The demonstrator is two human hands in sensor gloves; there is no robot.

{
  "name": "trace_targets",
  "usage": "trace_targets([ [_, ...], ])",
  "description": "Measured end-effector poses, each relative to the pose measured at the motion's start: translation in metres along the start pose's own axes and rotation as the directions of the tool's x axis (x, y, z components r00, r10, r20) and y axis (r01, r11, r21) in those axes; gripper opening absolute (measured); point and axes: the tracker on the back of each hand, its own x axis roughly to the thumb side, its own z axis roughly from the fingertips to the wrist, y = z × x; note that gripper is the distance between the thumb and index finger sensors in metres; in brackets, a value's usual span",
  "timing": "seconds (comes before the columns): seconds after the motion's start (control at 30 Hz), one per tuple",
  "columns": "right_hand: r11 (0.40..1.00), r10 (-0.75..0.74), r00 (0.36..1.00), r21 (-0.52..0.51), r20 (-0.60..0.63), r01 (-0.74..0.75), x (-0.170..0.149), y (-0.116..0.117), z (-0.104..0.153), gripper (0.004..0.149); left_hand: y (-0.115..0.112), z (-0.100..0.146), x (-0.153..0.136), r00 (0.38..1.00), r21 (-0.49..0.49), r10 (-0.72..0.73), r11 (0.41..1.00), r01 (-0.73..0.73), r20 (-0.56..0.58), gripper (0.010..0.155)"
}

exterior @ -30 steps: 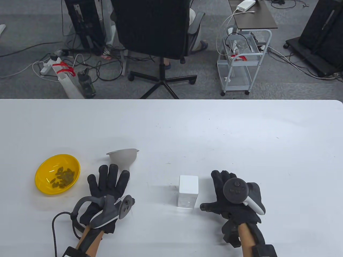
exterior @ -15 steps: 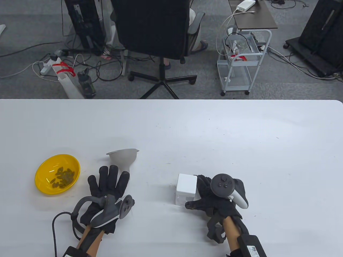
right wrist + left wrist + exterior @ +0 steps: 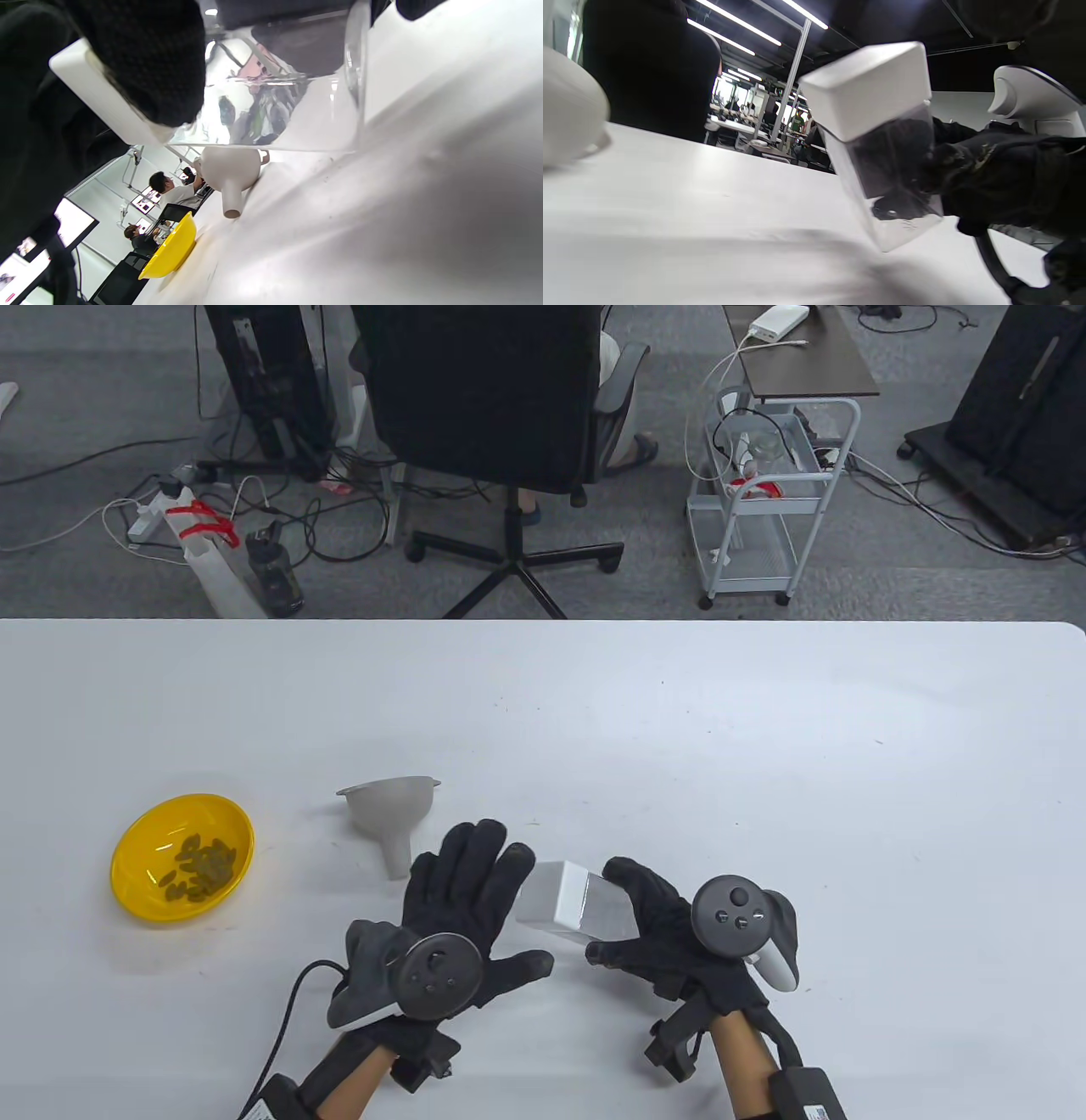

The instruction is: Transfer raisins through funnel into coffee jar

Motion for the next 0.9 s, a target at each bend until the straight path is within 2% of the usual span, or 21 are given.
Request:
trace_targets([
  [0.07,1.0,-0.002,1.0,0.006,0.032,0.001,0.003,0.0,0.001,0.089,-0.005,-0.011,0.002,0.999,-0.015,0.034,0.999,-0.034,0.005,0.095],
  [0.13,1.0,-0.002,0.999,0.001,0.051,0.002,0.005,0.0,0.002,0.089,-0.01,-0.019,-0.001,0.998,0.024,0.065,0.998,-0.065,0.011,0.091],
  [0.2,1.0,0.011,0.999,-0.022,0.042,-0.01,0.004,-0.002,0.002,0.089,-0.016,-0.022,-0.01,0.986,0.051,0.165,0.985,-0.167,0.036,0.087],
  [0.27,0.999,0.031,0.999,0.016,0.042,-0.031,0.006,0.001,0.002,0.089,-0.019,-0.021,-0.016,0.987,0.058,0.157,0.986,-0.159,0.035,0.088],
  [0.33,0.993,0.118,0.991,0.008,0.057,-0.119,0.012,0.005,0.0,0.09,-0.023,-0.017,-0.023,0.994,0.104,0.108,0.989,-0.109,0.012,0.091],
  [0.4,0.976,0.215,0.974,0.009,0.074,-0.216,0.019,0.01,-0.002,0.09,-0.027,-0.015,-0.029,0.993,0.101,0.108,0.99,-0.103,-0.046,0.093],
  [0.53,0.931,0.366,0.925,-0.032,0.101,-0.364,0.027,0.019,-0.001,0.093,-0.034,-0.012,-0.042,0.937,0.031,0.287,0.958,-0.286,-0.199,0.096],
  [0.6,0.913,0.406,0.906,-0.088,0.119,-0.398,0.031,0.018,0.002,0.095,-0.036,-0.01,-0.049,0.873,0.017,0.436,0.896,-0.443,-0.218,0.096],
  [0.7,0.912,0.399,0.909,-0.151,0.119,-0.38,0.031,0.013,0.005,0.096,-0.034,-0.006,-0.051,0.808,0.036,0.56,0.825,-0.564,-0.181,0.094],
  [0.77,0.925,0.371,0.921,-0.139,0.122,-0.354,0.03,0.011,0.007,0.097,-0.033,-0.005,-0.049,0.783,0.027,0.608,0.792,-0.61,-0.132,0.091],
  [0.83,0.935,0.346,0.929,-0.13,0.128,-0.33,0.028,0.01,0.007,0.098,-0.031,-0.005,-0.049,0.808,-0.055,0.587,0.806,-0.589,-0.054,0.088],
  [0.9,0.935,0.346,0.93,-0.125,0.126,-0.331,0.027,0.01,0.007,0.097,-0.03,-0.005,-0.049,0.842,-0.045,0.539,0.841,-0.539,-0.006,0.086],
])
